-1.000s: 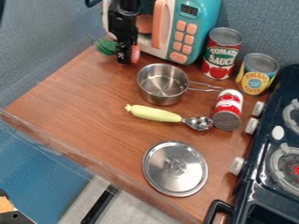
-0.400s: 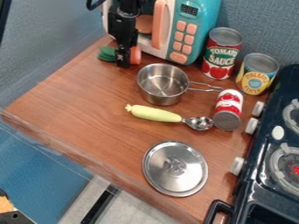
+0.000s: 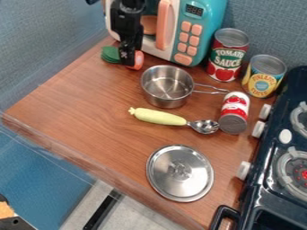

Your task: Take the carrot and place it to the upper left of the table

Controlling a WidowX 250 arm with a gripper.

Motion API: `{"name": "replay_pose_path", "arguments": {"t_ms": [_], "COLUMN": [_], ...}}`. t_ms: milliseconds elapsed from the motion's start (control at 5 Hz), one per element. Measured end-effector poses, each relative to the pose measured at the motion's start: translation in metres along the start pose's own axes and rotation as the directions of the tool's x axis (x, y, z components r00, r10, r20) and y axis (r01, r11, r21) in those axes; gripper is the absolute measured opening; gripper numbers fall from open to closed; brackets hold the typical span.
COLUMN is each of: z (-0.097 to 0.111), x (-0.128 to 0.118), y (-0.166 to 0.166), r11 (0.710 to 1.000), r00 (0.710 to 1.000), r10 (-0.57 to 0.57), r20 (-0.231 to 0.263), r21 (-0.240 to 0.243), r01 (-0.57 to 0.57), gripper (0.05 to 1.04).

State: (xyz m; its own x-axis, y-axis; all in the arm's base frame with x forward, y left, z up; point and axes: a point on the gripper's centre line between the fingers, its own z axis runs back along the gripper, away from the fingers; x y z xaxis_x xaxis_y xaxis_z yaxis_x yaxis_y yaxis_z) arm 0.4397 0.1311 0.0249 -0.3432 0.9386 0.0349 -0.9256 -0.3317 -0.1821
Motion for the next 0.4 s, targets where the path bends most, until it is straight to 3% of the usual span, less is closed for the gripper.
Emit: {"name": "replay_pose_path", "arguments": {"t_ms": [200,400], "z": [0.0315,0.0384], "x": [0.0037,0.0093], "y": [-0.0042,-0.006], "r11": [0.999,0.998], "r00": [0.999,0.999], "r10": [0.004,0.014], "r20": [-0.037,-0.037], "r21": [-0.042,-0.056], "r01": [-0.005,-0.016], "gripper": [1.001,1.001]}}
